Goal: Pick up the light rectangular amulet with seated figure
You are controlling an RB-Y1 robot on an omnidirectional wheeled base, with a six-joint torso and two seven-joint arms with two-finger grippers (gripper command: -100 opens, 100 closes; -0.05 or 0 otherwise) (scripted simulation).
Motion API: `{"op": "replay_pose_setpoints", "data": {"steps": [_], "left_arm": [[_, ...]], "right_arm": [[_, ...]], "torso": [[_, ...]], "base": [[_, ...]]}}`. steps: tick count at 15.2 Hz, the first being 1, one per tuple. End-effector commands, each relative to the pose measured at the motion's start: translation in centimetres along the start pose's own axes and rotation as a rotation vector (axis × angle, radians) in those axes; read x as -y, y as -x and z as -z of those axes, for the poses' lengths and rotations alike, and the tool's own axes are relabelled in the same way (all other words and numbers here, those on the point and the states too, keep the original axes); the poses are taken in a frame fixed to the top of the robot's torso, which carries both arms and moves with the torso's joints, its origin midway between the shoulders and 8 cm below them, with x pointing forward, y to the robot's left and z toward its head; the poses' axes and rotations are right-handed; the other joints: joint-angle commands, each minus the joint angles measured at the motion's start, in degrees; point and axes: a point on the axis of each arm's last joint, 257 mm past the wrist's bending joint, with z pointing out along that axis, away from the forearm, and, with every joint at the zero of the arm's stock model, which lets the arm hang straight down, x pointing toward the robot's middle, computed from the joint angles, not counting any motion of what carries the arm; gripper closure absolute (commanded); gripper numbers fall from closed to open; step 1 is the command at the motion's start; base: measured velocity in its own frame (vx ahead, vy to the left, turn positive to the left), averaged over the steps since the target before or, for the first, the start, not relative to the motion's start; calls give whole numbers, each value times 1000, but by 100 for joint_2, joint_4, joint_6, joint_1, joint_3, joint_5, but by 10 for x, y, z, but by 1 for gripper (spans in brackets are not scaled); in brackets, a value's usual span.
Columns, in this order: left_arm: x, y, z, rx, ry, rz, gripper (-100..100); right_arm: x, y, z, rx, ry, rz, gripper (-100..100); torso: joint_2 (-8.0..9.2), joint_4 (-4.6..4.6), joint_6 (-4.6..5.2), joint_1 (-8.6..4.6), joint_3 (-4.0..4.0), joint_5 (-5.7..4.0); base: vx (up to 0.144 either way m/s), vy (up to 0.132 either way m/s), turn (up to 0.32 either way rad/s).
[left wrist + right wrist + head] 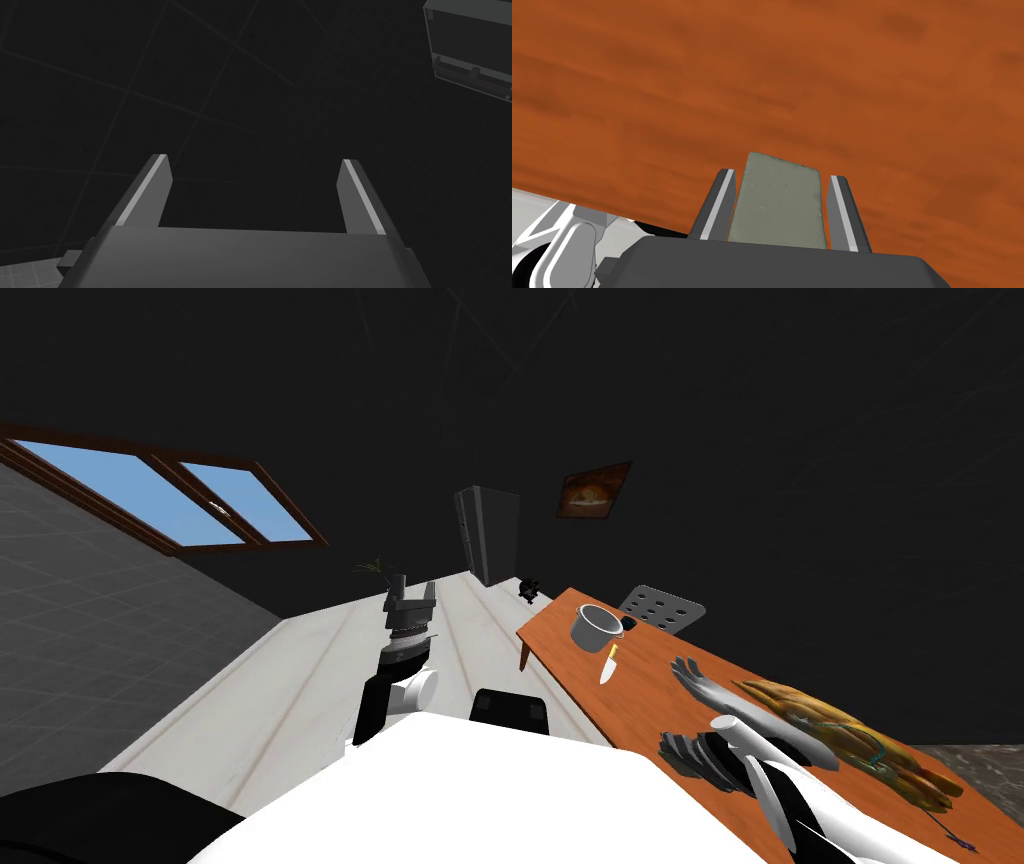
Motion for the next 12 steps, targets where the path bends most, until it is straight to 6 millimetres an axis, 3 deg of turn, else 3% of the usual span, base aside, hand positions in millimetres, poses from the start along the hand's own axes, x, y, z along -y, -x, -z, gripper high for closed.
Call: {"op": "replay_pose_setpoints", "data": {"steps": [1,4,5,6,8,11,12], "left_arm": [[0,0,0,0,0,0,0],[0,0,0,0,0,0,0],[0,0,0,0,0,0,0],[0,0,0,0,0,0,0],[0,0,0,0,0,0,0],[0,0,0,0,0,0,0],[0,0,0,0,0,0,0]], "right_arm": [[0,0,0,0,0,0,100],[-10,5,-1,-38,-2,-73,100],[-24,26,-4,-16,12,-88,100],[-27,31,-5,-8,16,-91,100],[-23,34,-7,-21,-6,-140,100],[-39,49,-5,-11,22,-133,100],[-35,54,-7,-20,0,-184,100]], "torso": [[0,0,0,0,0,0],[3,2,-8,-8,2,-9],[1,6,-22,-17,3,-12],[1,5,-20,-24,2,-13],[0,-5,5,-35,-3,-17],[1,-5,7,-50,-2,-26],[0,-7,11,-50,-4,-23]], "base": [[0,0,0],[-13,-13,186],[-31,-37,441],[-18,-36,267],[-13,-22,115],[-14,-14,115],[-14,-11,175]]}}
